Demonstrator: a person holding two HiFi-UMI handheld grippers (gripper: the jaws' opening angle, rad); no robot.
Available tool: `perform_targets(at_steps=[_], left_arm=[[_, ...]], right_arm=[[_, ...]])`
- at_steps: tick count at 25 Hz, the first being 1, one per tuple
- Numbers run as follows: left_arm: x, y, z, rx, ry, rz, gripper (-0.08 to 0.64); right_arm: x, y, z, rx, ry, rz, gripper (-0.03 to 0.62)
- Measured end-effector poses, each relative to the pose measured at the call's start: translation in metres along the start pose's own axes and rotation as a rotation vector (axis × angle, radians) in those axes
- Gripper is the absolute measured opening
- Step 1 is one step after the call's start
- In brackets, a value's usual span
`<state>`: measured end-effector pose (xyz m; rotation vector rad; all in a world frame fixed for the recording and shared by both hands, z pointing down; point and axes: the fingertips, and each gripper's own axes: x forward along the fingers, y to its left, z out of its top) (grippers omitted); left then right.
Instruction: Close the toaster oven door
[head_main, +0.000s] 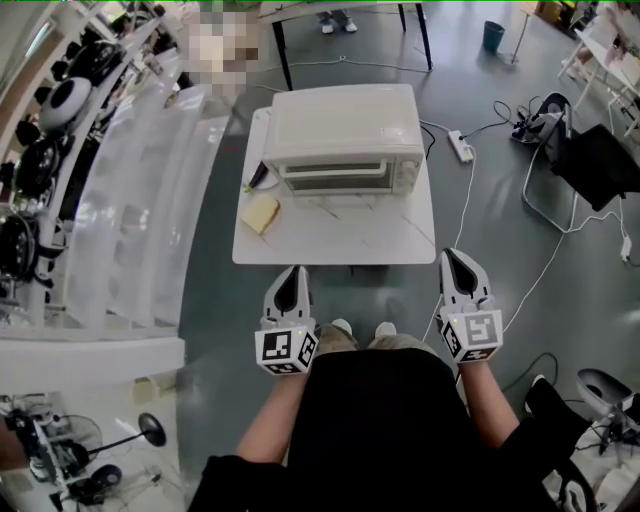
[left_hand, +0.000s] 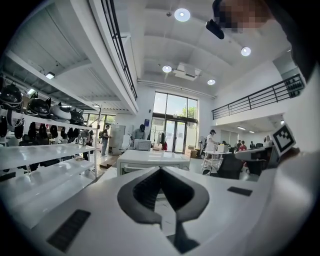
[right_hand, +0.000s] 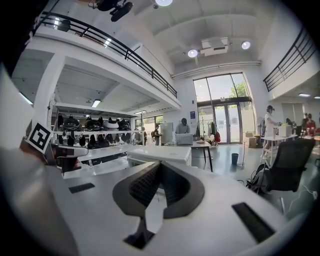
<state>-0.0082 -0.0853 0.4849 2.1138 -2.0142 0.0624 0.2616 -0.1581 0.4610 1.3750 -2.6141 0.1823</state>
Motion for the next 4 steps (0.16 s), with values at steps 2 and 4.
perform_targets(at_steps=[2,4], left_arm=[[-0.0015,-0.003,-0.0007,0.0,0.004,-0.002,0.018],[-0.0046,-0.0057,-0.0014,0.001,0.006,-0.003,0.018]], right_arm=[[-0.0018,0.0039,-0.0018,0.004,-0.001,0.009,0.021],[-0.0045,0.0083,-0.0041,0.007,-0.001,0.019,0.021]])
